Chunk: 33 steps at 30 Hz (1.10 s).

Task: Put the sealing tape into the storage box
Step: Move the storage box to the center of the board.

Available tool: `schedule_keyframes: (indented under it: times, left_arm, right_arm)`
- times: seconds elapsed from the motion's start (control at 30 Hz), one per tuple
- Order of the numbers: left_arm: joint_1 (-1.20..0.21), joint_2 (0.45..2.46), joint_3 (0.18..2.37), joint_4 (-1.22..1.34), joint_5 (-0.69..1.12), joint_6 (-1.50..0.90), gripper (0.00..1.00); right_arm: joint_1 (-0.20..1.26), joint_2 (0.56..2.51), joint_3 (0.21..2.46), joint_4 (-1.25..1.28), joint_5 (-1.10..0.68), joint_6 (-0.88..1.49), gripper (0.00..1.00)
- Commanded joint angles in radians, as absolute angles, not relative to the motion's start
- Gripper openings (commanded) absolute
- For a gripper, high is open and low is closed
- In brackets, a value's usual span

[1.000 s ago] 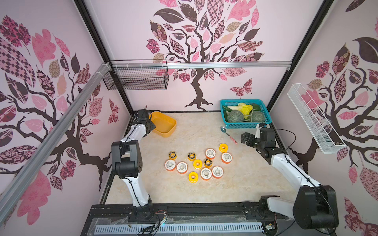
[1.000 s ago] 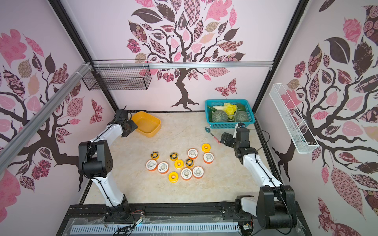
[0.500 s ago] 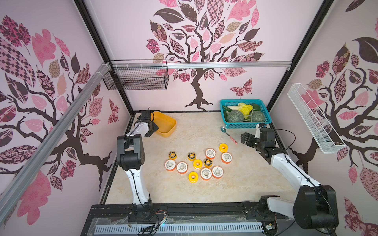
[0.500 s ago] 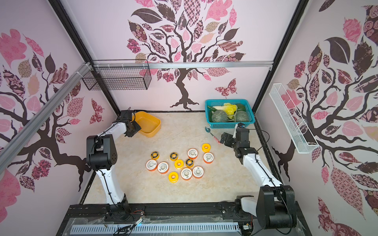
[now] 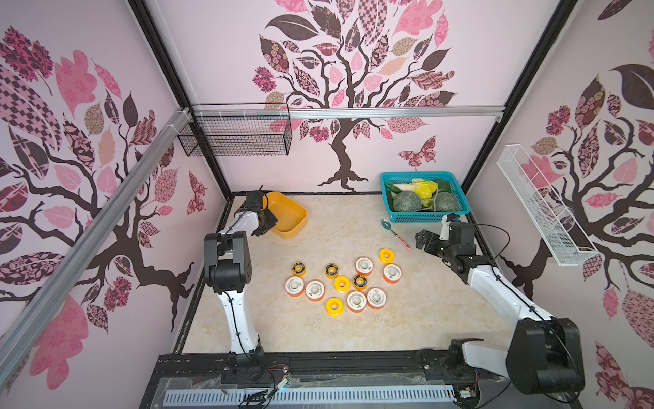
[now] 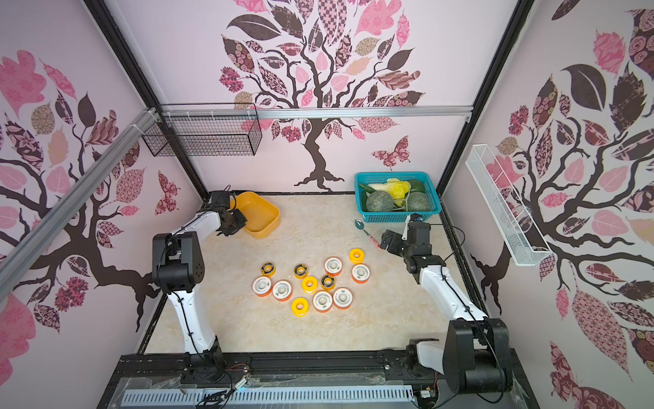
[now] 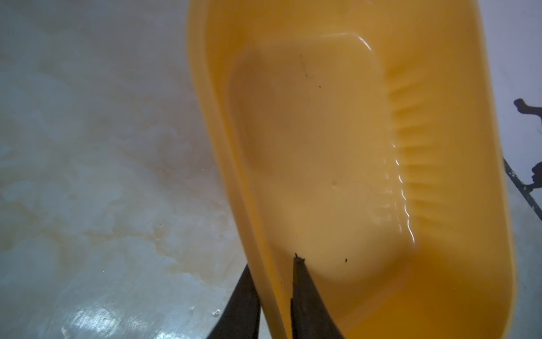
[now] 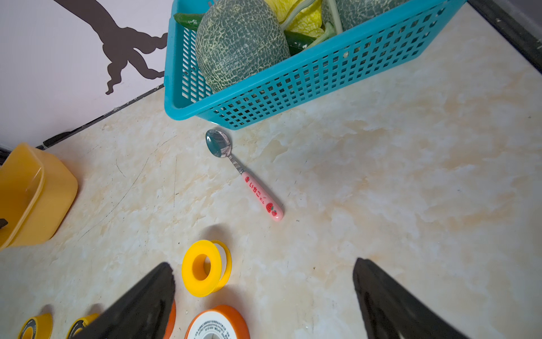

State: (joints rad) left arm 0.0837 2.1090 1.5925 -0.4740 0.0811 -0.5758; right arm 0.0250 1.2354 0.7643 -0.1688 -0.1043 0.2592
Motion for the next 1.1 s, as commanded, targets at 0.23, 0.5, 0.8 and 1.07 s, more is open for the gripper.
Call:
schedule_keyframes:
  times: [0.23,0.5,0.8,1.07]
  left_arm:
    - [0.007,2.149,1.664,-0.543,0.149,-0.456,0.14]
    - [-0.077,2.171,1.705,-0.563,0.188,-0.392,0.15]
    - [-0.136,2.208,1.732,-0.568,0.257,-0.410,0.15]
    - [-0.223,2.233,1.770,-0.603,0.275,-0.366,0.16]
  right_arm:
    - [0.030,1.252,0.804,-0.178,-0.118,0.262,0.99]
    - [0.029,1.255,0.806,-0.179,-0.139,0.261,0.99]
    - [0.030,1.268,0.822,-0.193,-0.195,0.250,0.99]
    - [0.029,1.282,0.835,-0.213,-0.237,0.237,0.99]
